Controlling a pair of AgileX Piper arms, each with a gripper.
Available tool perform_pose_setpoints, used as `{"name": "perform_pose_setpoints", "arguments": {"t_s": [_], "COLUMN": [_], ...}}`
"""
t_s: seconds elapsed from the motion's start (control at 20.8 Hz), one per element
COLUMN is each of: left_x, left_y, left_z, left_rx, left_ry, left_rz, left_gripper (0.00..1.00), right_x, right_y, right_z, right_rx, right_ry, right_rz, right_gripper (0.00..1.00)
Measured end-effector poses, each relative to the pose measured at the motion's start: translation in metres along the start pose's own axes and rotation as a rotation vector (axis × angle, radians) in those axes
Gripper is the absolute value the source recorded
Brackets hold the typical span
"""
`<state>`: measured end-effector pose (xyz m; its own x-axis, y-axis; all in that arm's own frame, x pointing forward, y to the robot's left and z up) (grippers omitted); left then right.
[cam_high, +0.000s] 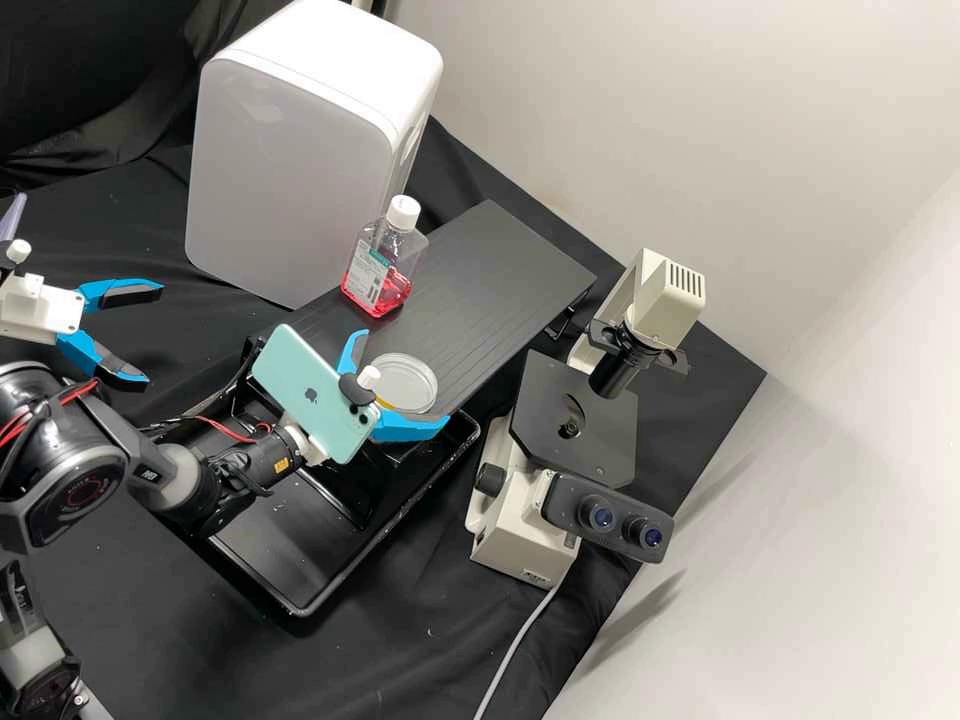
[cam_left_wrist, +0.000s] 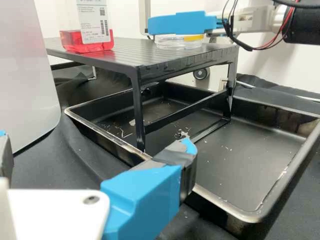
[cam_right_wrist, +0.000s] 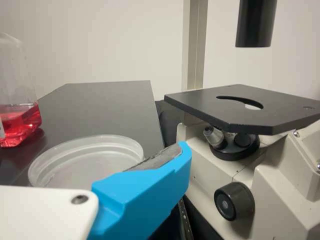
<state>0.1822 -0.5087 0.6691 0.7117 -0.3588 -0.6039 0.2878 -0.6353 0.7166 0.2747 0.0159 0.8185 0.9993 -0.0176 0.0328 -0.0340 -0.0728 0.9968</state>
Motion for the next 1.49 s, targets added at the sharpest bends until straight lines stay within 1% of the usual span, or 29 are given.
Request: {"name": "perform_pose_setpoints", "arguments": {"t_s": [0.24, 0.58, 0.63, 0.67, 0.82, 1.49], "left_x": [0.0000, 0.0002, 0.0004, 0.0009, 0.0013, 0.0013], "left_y": [-0.0001, -0.0006, -0.0016, -0.0032, -0.0048, -0.0049], "left_z": [0.0005, 0.0010, 0.0013, 0.0008, 0.0009, 0.0014], "left_rx": [0.000, 0.001, 0.001, 0.000, 0.000, 0.000], "left_ry": [-0.002, -0.004, -0.005, -0.004, -0.004, -0.006], "left_rz": [-0.001, -0.003, -0.007, -0.014, -0.021, -0.022], "left_gripper": [1.00, 1.00, 1.00, 1.00, 1.00, 1.00], "right_x": [-0.0021, -0.0021, -0.0021, -0.0025, -0.0034, -0.0034], "right_y": [-0.0015, -0.0002, -0.0002, -0.0005, -0.0010, -0.0010], "right_z": [0.0017, 0.0028, 0.0028, 0.0032, 0.0037, 0.0037], "right_rx": [0.000, 0.000, 0.000, 0.000, 0.000, 0.000], "right_ry": [-0.008, -0.012, -0.012, -0.013, -0.015, -0.015], "right_rz": [-0.006, -0.002, -0.002, -0.003, -0.004, -0.004], "right_gripper": [1.00, 1.00, 0.00, 0.00, 0.00, 0.00]}}
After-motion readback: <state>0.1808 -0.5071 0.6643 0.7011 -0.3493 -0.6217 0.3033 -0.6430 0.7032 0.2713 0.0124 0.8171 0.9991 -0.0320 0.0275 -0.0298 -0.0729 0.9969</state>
